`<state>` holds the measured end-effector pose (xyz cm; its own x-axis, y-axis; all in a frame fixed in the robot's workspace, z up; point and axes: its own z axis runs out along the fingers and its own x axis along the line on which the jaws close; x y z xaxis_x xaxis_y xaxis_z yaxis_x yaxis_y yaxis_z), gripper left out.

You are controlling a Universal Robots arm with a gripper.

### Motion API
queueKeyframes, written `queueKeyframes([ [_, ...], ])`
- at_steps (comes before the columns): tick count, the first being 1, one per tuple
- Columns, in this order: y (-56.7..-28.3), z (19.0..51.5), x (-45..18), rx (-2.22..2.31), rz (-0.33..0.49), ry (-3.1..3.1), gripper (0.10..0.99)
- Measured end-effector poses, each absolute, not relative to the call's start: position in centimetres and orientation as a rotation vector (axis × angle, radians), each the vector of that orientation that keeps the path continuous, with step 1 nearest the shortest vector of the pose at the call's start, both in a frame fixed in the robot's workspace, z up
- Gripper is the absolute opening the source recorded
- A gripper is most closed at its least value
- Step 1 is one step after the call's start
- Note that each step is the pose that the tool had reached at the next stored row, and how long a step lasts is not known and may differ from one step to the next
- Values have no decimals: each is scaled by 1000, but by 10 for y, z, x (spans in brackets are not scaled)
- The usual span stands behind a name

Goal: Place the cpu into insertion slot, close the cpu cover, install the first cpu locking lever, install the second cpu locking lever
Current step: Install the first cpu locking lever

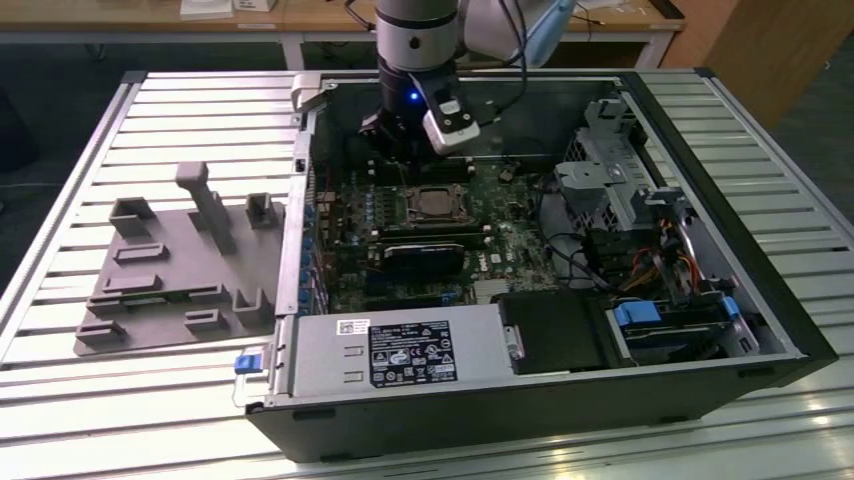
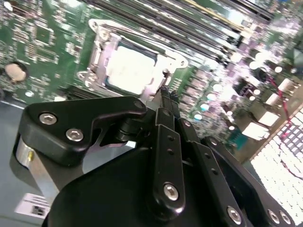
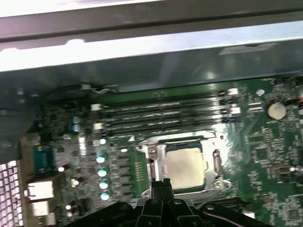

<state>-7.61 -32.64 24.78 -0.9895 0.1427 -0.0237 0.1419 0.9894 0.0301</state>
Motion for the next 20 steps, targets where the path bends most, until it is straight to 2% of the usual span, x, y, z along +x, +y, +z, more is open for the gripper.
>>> queueKeyframes([
  [8, -326, 248, -97, 223, 68, 3107, 102],
  [15, -327, 248, -105, 223, 212, 3106, 102],
  [20, -327, 248, -109, 224, 343, 3099, 102],
])
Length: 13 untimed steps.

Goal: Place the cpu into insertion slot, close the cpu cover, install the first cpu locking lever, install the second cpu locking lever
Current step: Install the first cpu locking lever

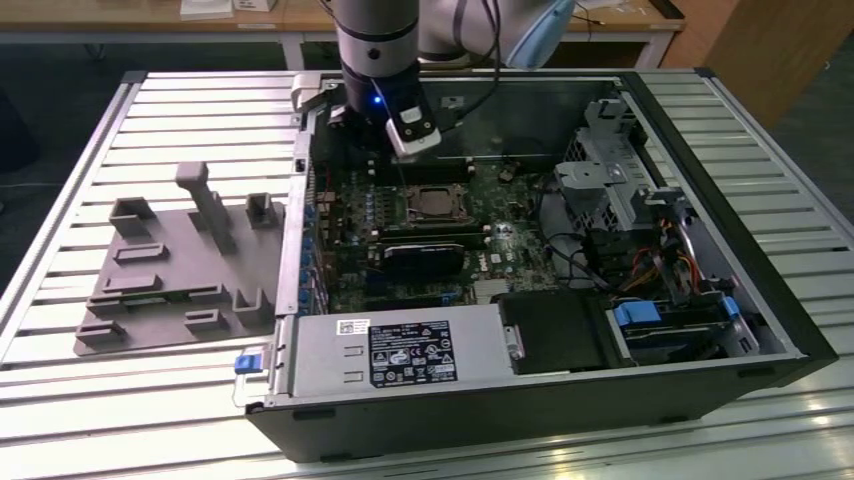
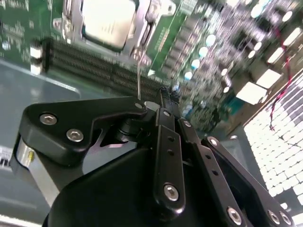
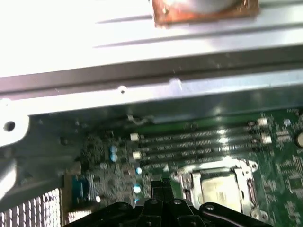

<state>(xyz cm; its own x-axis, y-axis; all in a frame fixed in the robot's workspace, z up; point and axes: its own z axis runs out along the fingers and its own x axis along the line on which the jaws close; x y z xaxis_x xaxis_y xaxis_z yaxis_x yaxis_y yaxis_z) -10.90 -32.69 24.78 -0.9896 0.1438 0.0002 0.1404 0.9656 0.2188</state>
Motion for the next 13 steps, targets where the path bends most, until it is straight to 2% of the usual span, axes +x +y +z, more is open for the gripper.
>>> queueKeyframes([
  [4, -327, 248, -111, 225, 426, 3092, 102],
  [13, -327, 248, -106, 225, 427, 3092, 102],
])
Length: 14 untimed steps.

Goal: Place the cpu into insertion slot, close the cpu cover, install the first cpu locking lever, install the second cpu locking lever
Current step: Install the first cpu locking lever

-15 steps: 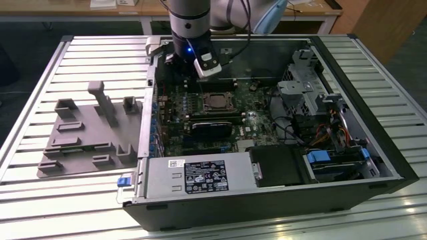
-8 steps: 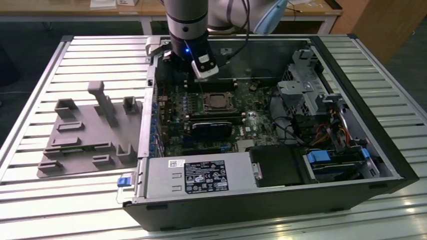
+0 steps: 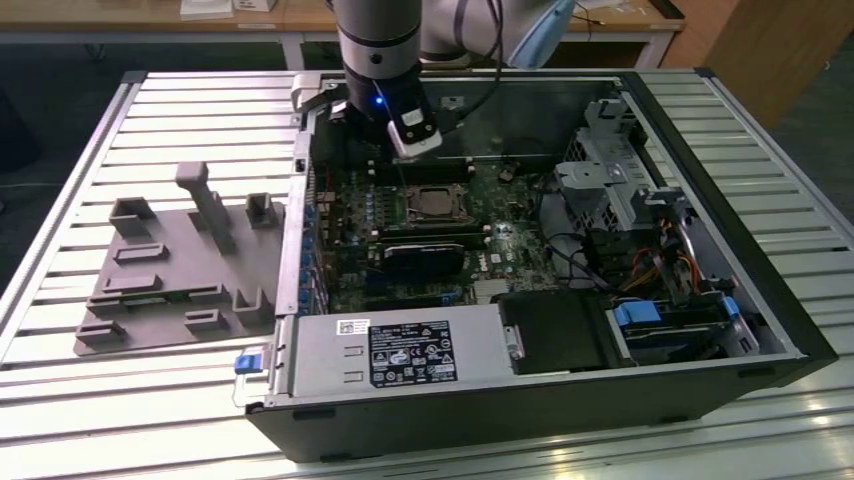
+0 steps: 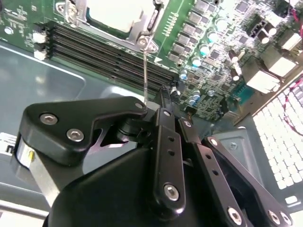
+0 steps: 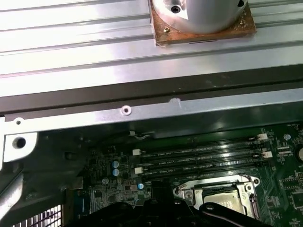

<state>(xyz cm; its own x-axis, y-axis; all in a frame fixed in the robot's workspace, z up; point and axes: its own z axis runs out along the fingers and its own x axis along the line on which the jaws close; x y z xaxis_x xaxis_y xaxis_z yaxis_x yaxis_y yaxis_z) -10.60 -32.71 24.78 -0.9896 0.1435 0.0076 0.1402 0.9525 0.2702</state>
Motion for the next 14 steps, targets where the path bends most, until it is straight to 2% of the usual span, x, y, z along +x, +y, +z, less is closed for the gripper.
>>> queueKeyframes([
  [14, -327, 248, -74, 224, 427, 3092, 102],
])
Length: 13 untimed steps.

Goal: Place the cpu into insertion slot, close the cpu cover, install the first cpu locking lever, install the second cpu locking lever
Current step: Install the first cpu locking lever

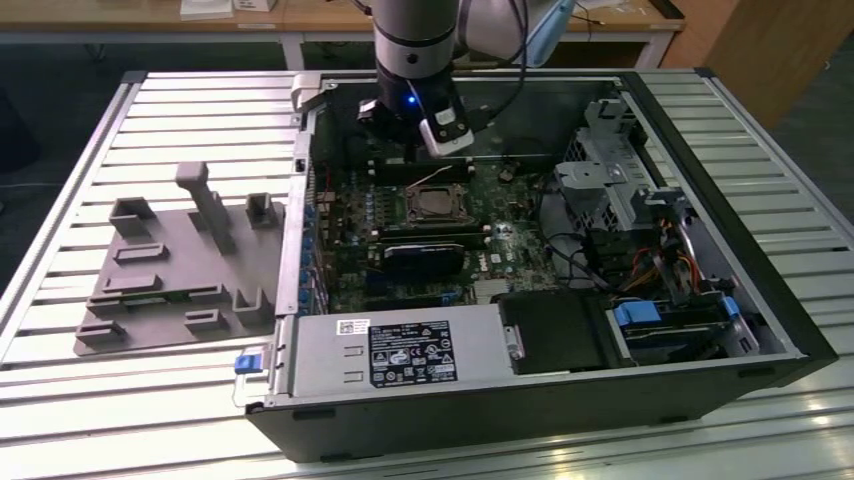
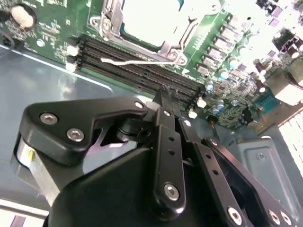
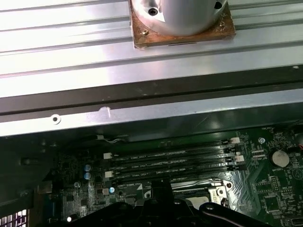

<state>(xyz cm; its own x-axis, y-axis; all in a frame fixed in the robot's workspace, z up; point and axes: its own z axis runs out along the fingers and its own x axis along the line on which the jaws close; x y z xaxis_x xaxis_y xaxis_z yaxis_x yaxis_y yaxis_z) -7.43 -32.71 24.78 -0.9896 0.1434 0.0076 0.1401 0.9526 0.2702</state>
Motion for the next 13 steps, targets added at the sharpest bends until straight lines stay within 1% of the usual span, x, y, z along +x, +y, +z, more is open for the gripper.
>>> queueKeyframes([
  [7, -327, 247, -74, 220, 425, 3078, 102],
  [13, -327, 246, -75, 206, 399, 3006, 102],
])
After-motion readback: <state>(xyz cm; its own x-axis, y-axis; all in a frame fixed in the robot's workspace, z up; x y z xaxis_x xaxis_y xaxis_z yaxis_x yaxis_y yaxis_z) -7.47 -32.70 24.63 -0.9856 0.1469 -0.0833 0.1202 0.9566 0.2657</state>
